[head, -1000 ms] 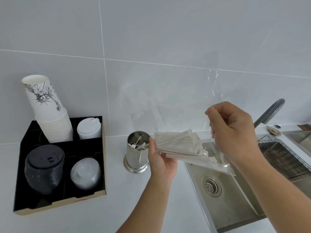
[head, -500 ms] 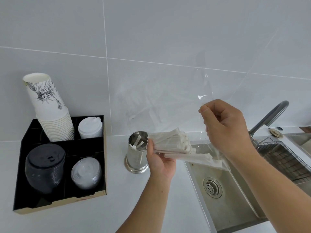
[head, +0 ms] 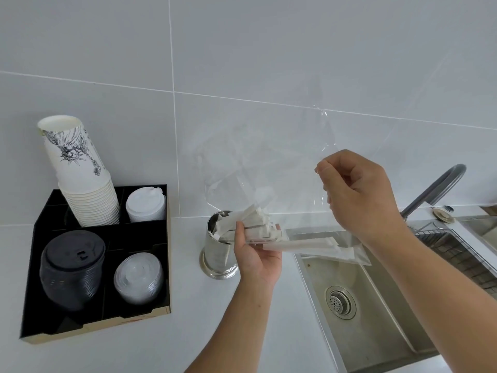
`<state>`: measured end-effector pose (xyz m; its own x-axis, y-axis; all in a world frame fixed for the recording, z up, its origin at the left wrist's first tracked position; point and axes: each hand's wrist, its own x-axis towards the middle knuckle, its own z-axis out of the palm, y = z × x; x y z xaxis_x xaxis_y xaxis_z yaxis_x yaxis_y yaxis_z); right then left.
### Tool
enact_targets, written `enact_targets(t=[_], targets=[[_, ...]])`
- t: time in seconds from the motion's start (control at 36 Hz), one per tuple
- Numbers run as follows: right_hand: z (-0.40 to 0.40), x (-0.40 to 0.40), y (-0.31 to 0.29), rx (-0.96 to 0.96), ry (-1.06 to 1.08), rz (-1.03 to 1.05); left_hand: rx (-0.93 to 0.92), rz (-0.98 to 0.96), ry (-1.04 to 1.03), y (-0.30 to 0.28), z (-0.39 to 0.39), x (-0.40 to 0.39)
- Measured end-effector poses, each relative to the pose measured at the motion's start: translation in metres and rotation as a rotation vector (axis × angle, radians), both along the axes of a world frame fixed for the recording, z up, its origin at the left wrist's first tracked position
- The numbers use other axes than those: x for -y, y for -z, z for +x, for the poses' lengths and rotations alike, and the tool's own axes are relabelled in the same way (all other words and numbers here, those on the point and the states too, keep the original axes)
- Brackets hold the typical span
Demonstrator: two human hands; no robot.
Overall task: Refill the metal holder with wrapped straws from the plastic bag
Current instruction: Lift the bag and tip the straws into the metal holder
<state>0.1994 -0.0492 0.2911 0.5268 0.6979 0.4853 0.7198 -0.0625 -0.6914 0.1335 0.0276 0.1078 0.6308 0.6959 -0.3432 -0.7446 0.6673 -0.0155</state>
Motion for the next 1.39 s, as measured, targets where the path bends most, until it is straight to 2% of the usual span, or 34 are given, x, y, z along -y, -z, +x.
enact_targets(t=[0.11,0.53,0.69,0.89,1.22,1.39], targets=[[0.000,-0.005,-0.002,0.002,-0.008,-0.006,0.010,-0.051,0.007,-0.003,-0.001,-0.002],[0.007,-0.038,-0.030,0.047,-0.040,-0.026,0.050,-0.037,0.019,-0.005,-0.009,-0.011],[0.002,-0.060,-0.030,0.081,-0.037,-0.097,0.017,-0.071,0.014,-0.001,-0.010,-0.019],[0.004,-0.074,-0.041,0.117,-0.033,-0.093,0.005,-0.089,0.043,-0.001,-0.014,-0.022],[0.010,-0.080,-0.054,0.056,-0.024,-0.072,0.003,-0.091,0.062,-0.002,-0.017,-0.023],[0.003,-0.084,-0.049,0.119,-0.073,-0.119,-0.003,-0.090,0.040,-0.001,-0.016,-0.023]])
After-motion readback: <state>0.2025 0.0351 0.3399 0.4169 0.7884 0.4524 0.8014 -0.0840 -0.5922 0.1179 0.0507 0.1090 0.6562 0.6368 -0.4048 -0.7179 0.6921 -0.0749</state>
